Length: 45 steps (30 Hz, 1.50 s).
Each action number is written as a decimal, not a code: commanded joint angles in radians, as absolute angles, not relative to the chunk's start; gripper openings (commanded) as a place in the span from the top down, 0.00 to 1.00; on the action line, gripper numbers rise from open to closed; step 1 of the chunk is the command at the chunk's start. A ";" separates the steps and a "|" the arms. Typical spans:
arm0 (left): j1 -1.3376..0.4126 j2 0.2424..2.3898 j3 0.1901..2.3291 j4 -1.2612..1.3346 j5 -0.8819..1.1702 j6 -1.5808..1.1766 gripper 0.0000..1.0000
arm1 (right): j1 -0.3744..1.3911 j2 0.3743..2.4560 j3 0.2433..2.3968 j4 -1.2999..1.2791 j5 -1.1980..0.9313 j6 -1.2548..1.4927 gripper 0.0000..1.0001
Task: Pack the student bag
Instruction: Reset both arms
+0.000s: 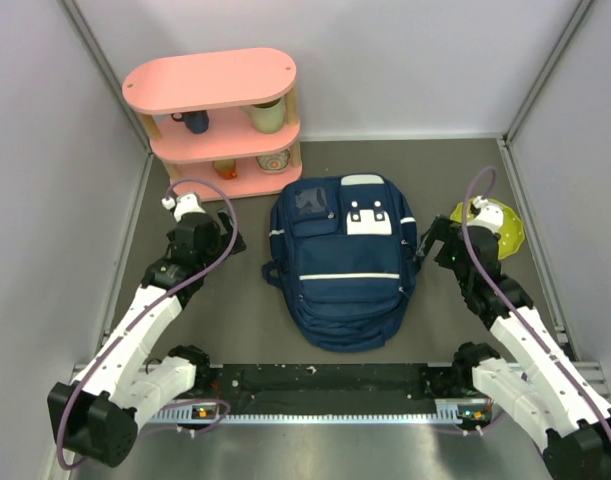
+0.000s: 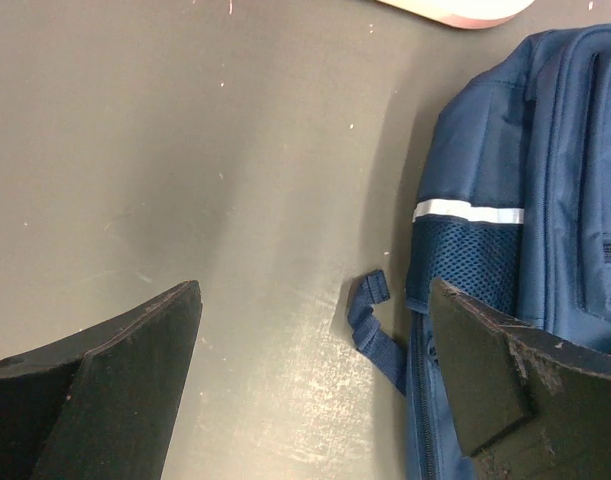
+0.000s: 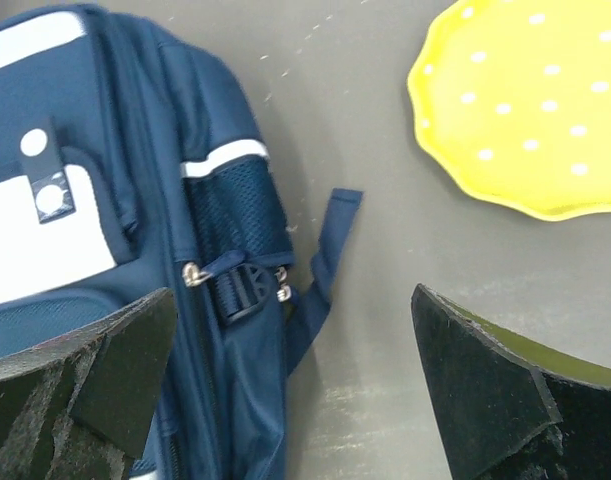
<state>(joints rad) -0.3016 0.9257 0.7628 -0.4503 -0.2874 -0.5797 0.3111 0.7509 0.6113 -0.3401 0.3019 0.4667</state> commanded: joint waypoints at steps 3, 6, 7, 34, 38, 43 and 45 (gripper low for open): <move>-0.299 0.940 0.773 -0.511 -0.394 -0.575 0.01 | 0.311 0.726 0.578 -0.221 0.550 0.402 0.01; -0.299 0.945 0.765 -0.515 -0.431 -0.568 0.01 | 0.313 0.744 0.560 -0.157 0.606 0.347 0.01; -0.299 0.945 0.764 -0.518 -0.440 -0.566 0.01 | 0.311 0.750 0.552 -0.137 0.623 0.328 0.01; -0.299 0.723 0.627 -0.356 -0.466 -0.505 0.01 | 0.155 1.094 0.189 0.815 0.505 0.074 0.01; -0.299 0.713 0.620 -0.337 -0.430 -0.483 0.01 | 0.155 1.160 0.121 1.071 0.373 0.006 0.01; -0.299 0.713 0.615 -0.330 -0.436 -0.486 0.01 | 0.147 1.267 0.091 1.202 0.493 0.037 0.01; -0.299 0.716 0.617 -0.330 -0.439 -0.485 0.01 | 0.147 1.314 0.095 1.260 0.415 0.005 0.01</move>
<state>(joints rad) -0.3016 0.7265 0.6258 -0.3866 -0.4393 -0.5007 0.1638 1.2400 0.1051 1.0412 0.4767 0.0391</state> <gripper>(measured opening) 0.987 0.987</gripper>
